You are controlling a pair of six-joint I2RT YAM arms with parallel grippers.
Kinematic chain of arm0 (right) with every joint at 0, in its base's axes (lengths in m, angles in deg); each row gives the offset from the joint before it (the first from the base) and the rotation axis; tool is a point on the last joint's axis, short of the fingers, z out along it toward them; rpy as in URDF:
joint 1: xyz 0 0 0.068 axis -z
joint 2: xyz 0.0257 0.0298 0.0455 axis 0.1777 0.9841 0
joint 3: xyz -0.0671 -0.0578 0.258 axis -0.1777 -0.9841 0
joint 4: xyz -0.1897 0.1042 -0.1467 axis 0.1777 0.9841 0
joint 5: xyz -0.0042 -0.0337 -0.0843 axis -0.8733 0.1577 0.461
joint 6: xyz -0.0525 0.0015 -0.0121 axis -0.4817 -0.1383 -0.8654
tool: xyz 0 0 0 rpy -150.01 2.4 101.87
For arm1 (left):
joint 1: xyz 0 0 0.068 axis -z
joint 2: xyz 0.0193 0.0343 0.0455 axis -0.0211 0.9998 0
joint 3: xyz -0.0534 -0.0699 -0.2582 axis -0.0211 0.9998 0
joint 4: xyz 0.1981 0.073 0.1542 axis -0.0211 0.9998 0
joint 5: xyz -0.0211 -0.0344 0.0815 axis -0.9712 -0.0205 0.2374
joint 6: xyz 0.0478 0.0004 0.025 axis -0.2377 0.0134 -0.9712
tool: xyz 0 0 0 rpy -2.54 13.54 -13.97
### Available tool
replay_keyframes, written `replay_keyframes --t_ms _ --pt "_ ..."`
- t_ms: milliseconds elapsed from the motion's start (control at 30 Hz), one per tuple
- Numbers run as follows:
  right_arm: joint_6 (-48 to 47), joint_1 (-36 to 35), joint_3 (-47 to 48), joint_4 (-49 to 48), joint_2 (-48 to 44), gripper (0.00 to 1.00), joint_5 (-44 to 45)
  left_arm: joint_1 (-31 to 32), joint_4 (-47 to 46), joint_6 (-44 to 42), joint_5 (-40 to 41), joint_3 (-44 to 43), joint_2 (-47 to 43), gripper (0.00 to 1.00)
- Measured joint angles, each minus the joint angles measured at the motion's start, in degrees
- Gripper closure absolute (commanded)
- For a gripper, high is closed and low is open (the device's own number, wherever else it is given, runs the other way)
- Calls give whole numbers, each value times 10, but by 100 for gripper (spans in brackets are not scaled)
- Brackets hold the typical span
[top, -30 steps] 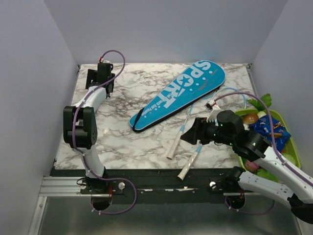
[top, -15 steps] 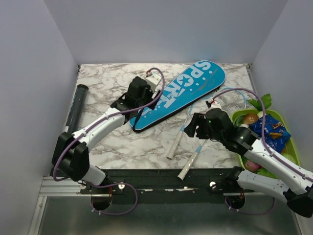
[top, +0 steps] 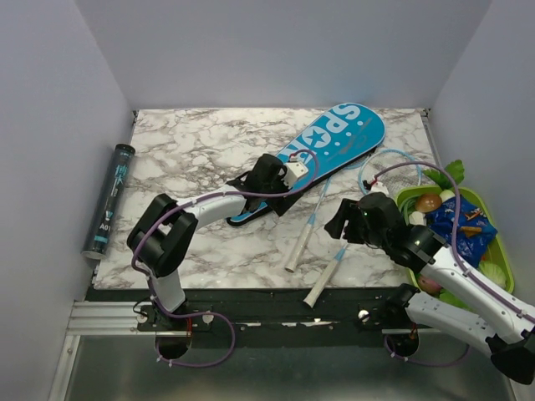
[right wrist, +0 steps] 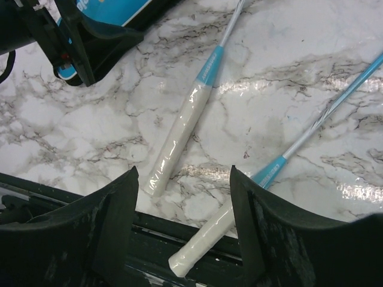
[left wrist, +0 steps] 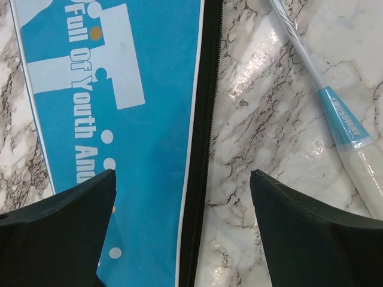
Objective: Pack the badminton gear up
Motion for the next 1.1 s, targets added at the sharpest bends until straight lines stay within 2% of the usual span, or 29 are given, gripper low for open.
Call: replay_keyframes --t_ms 133,433,567,700,733,767,800,900,967,1100 --pt "12 0 -17 0 -5 30 -11 0 -12 -6 -5 -1 14 3" --pt "27 0 -37 -1 -13 32 -28 0 -38 -12 -5 -14 61 20" --pt "31 0 -46 -1 -18 32 -33 0 -46 -12 -5 -16 73 39" --pt "34 0 -53 -1 -23 33 -35 0 -52 -11 -5 -16 74 49" --pt "34 0 -54 -2 -24 33 -35 0 -53 -10 -5 -16 74 53" --pt "34 0 -56 -2 -24 33 -35 0 -54 -11 -5 -16 74 64" --pt "35 0 -57 -3 -25 33 -35 0 -56 -10 -6 -16 74 70" --pt "35 0 -60 -4 -27 33 -35 0 -60 -9 -9 -16 74 80" --pt "38 0 -63 -5 -28 33 -36 0 -60 -9 -10 -16 74 81" --pt "43 0 -74 -8 -30 33 -42 0 -59 -9 -12 -16 75 74"
